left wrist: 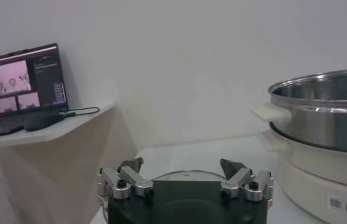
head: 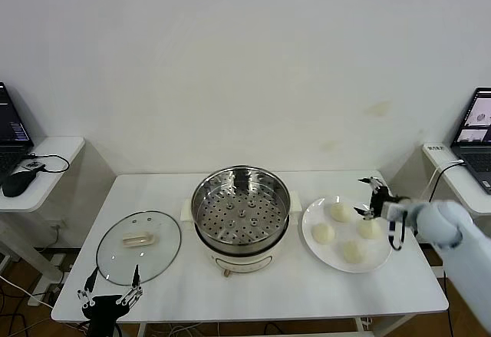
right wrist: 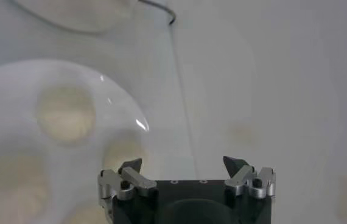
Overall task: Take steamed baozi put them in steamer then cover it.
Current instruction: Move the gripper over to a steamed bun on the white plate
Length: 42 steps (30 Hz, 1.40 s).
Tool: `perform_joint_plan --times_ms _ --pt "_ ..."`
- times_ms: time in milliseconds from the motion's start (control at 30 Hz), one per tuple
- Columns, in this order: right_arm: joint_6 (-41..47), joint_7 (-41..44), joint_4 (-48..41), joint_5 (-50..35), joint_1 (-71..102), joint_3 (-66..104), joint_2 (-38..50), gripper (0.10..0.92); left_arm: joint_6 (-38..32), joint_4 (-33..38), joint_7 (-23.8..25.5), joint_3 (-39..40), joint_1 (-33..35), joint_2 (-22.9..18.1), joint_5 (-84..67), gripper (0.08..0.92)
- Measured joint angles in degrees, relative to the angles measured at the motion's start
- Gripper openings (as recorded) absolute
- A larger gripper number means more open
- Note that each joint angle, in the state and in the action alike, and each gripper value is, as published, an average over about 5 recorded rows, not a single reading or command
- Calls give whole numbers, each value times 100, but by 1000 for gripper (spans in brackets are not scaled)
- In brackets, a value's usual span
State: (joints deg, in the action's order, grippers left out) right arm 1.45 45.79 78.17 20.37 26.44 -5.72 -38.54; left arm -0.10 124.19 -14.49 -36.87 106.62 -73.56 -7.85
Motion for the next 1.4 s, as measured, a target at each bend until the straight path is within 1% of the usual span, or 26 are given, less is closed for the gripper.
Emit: perform_joint_plan --times_ms 167,367,600,1000,1400 --pt "-54 515 -634 -44 -916 -1013 -166 823 53 14 0 -28 -58 8 8 823" --pt "-67 910 -1218 -63 -1529 -1849 -386 823 85 29 4 -42 -90 9 14 823" --pt "-98 1095 -1742 -6 -1856 -2330 -641 823 92 66 4 -54 -76 2 24 823" --pt "-158 1176 -2581 229 -2132 -2581 -1205 822 80 103 4 -83 -52 -21 42 823" --pt "-122 1227 -3091 332 -2217 -2686 -1618 733 71 83 2 -69 -84 -27 42 823"
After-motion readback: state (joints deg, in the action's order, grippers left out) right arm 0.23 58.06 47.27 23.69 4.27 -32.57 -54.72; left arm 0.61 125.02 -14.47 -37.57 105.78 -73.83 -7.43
